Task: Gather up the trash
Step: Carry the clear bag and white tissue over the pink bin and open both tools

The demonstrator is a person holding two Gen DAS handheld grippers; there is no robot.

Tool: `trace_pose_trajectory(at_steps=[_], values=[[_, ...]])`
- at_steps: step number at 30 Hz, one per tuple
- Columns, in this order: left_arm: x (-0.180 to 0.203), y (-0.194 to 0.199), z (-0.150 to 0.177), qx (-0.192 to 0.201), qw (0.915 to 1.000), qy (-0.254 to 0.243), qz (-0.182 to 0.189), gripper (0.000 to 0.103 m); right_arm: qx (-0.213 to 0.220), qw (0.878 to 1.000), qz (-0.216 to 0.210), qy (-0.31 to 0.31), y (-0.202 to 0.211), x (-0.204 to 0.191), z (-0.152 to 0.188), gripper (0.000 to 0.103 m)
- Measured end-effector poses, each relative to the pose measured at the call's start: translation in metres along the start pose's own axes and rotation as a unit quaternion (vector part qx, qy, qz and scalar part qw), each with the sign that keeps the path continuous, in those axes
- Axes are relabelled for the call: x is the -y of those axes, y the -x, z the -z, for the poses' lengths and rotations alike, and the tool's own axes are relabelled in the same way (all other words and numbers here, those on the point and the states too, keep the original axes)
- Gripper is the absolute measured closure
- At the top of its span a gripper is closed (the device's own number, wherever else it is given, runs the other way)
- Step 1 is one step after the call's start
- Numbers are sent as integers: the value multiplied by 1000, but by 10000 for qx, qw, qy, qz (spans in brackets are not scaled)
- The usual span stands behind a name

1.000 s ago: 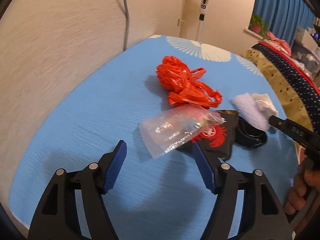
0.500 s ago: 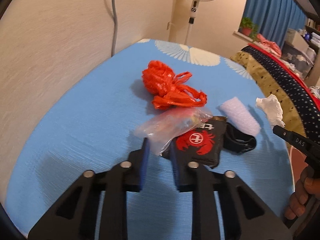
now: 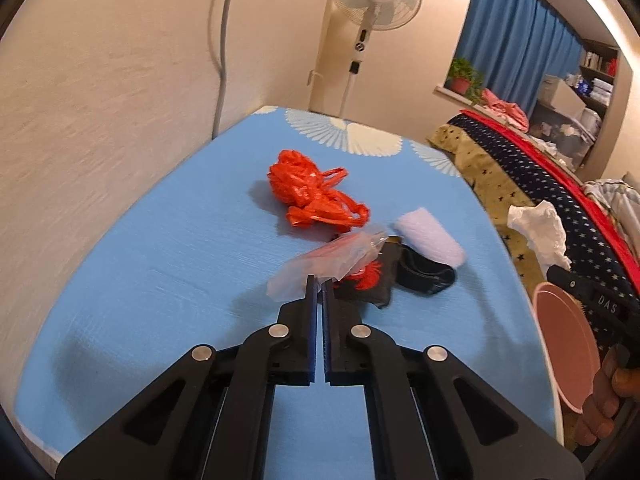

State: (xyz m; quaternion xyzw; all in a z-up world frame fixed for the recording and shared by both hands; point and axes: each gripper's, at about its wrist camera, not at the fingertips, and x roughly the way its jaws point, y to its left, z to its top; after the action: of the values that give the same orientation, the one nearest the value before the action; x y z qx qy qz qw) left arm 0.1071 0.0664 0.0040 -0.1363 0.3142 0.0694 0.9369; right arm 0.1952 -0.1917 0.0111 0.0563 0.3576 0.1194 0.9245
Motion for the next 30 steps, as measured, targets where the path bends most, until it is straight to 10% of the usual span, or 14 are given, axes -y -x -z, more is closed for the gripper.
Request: trace_pose_trajectory(at_steps=[30], values=[[52,64,16,478,9935,-655,797,103,474,9981,369,-109,104,30,46,96]])
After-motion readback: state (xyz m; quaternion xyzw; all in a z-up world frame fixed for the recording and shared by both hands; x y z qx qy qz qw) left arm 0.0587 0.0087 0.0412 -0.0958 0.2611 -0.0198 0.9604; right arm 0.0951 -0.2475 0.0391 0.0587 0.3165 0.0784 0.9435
